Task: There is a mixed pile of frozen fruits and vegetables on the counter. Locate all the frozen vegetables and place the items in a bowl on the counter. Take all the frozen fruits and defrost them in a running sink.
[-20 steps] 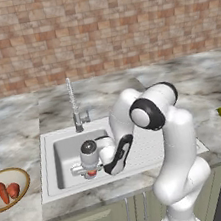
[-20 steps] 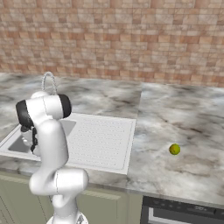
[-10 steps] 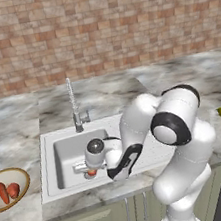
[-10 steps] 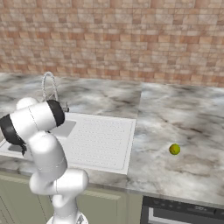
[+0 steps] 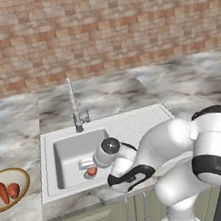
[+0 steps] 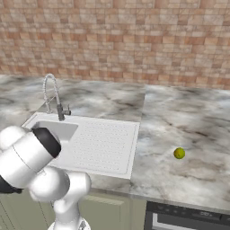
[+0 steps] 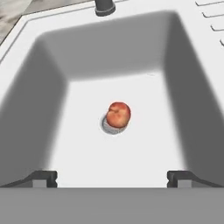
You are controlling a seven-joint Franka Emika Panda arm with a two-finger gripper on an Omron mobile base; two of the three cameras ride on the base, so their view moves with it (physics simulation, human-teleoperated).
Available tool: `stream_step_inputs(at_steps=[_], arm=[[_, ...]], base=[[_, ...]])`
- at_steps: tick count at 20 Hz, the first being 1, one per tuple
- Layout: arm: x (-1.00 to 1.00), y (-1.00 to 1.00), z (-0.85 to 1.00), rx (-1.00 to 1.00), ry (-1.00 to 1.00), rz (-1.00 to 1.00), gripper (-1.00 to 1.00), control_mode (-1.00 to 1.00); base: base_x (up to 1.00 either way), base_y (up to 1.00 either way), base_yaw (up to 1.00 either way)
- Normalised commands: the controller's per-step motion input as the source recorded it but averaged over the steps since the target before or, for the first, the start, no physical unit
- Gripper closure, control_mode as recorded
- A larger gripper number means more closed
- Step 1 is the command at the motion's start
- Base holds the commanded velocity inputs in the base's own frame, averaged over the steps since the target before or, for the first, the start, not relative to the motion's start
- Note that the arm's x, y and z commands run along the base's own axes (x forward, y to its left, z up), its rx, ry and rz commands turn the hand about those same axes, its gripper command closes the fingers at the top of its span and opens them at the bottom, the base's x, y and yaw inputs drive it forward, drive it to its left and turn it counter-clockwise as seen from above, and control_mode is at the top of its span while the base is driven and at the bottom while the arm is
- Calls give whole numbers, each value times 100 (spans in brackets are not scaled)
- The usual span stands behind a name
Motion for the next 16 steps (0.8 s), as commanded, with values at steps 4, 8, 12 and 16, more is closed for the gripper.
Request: stream_step_inputs(at_steps=[4,8,12,16], arm=[[-3,30,100,-8,12,0,-100,-100],[-7,17,100,-10,28,0,-100,-100],[-37,8,99,-11,34,0,-100,-100],[-50,2,88,-15,27,0,-100,-100]], base=[[0,0,0],[0,0,0],[0,0,0],[0,0,0]])
